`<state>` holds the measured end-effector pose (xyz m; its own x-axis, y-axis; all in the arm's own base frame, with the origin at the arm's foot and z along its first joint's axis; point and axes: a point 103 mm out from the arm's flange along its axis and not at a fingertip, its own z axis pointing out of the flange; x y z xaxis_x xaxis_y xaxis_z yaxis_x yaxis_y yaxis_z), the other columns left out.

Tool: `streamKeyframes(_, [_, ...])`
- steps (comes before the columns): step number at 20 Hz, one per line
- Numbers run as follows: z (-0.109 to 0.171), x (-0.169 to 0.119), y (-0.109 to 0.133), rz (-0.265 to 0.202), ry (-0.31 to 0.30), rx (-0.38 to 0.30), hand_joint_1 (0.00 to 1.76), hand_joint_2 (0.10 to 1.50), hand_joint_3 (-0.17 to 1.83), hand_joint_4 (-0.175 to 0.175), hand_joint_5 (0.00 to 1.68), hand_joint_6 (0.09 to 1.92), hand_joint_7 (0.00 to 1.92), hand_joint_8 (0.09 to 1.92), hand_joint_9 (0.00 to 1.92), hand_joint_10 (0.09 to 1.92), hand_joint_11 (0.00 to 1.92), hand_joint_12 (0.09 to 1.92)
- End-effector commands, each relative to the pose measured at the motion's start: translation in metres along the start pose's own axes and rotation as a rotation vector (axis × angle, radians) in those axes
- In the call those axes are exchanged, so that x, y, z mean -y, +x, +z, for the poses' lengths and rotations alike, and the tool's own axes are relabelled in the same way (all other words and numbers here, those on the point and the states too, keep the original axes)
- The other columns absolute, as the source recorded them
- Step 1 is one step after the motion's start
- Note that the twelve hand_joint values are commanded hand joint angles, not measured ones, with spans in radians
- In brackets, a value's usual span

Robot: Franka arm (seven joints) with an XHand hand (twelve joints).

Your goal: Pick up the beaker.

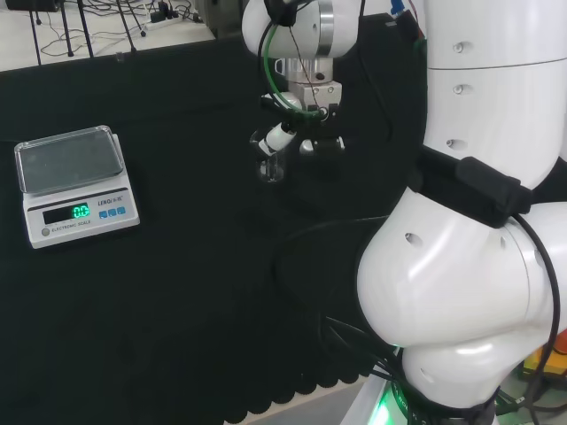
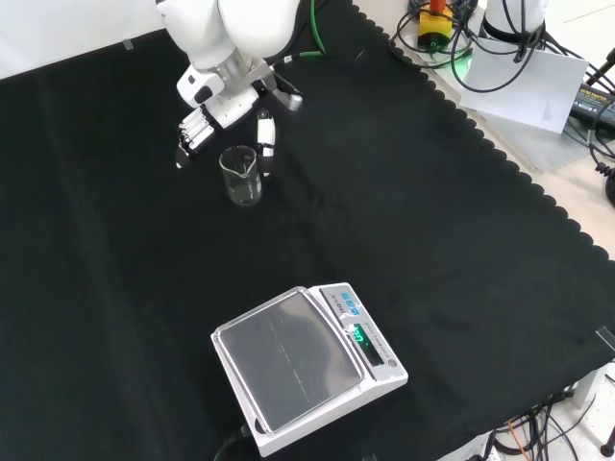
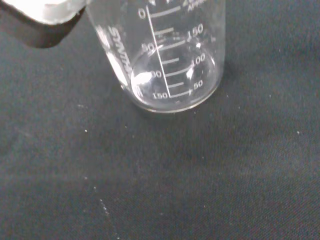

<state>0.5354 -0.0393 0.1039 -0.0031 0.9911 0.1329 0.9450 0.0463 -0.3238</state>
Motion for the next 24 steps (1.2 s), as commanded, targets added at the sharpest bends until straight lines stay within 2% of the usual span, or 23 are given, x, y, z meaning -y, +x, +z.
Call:
streamKeyframes(1, [0.014, -0.004, 0.004, -0.010, 0.034, 0.012, 0.71, 0.71, 0.28, 0.021, 0.07, 0.09, 0.00, 0.55, 0.02, 0.88, 0.00, 0.93])
streamKeyframes(5, [0.017, -0.007, 0.007, -0.015, 0.046, 0.012, 0.75, 0.72, 0.30, 0.027, 0.14, 0.09, 0.03, 0.64, 0.08, 0.88, 0.00, 1.08])
streamKeyframes(8, [0.018, -0.008, 0.010, -0.020, 0.045, 0.022, 0.82, 0.71, 0.38, 0.033, 0.24, 0.09, 0.12, 0.73, 0.21, 0.88, 0.00, 1.33])
streamKeyframes(9, [0.018, -0.009, 0.011, -0.022, 0.043, 0.025, 0.85, 0.70, 0.43, 0.034, 0.28, 0.09, 0.17, 0.76, 0.28, 0.87, 0.03, 1.40])
streamKeyframes(11, [0.018, -0.010, 0.013, -0.026, 0.039, 0.027, 0.91, 0.69, 0.54, 0.033, 0.39, 0.09, 0.31, 0.83, 0.45, 0.85, 0.19, 1.44])
streamKeyframes(12, [0.018, -0.010, 0.013, -0.027, 0.038, 0.029, 0.95, 0.69, 0.60, 0.030, 0.42, 0.28, 0.40, 0.87, 0.56, 0.85, 0.34, 1.40])
streamKeyframes(14, [0.018, -0.011, 0.013, -0.029, 0.029, 0.033, 1.02, 0.69, 0.70, 0.013, 0.40, 0.82, 0.56, 0.99, 0.76, 0.89, 0.63, 1.31])
streamKeyframes(16, [0.018, -0.011, 0.014, -0.033, 0.022, 0.030, 1.07, 0.70, 0.77, -0.019, 0.43, 1.17, 0.65, 1.18, 0.88, 1.02, 0.85, 1.23])
streamKeyframes(18, [0.018, -0.011, 0.014, -0.035, 0.017, 0.031, 1.11, 0.72, 0.80, -0.053, 0.46, 1.32, 0.70, 1.33, 0.94, 1.12, 0.98, 1.18])
streamKeyframes(20, [0.017, -0.011, 0.014, -0.037, 0.009, 0.033, 1.13, 0.73, 0.82, -0.079, 0.48, 1.39, 0.74, 1.41, 0.96, 1.18, 1.04, 1.14])
streamKeyframes(22, [0.015, -0.011, 0.015, -0.037, 0.003, 0.033, 1.13, 0.97, 0.52, -0.137, 0.62, 1.45, 0.75, 1.46, 0.97, 1.23, 1.07, 1.13])
streamKeyframes(24, [0.016, -0.011, 0.015, -0.037, 0.001, 0.032, 1.17, 1.15, 0.22, -0.166, 0.66, 1.45, 0.73, 1.46, 0.97, 1.25, 1.09, 1.12])
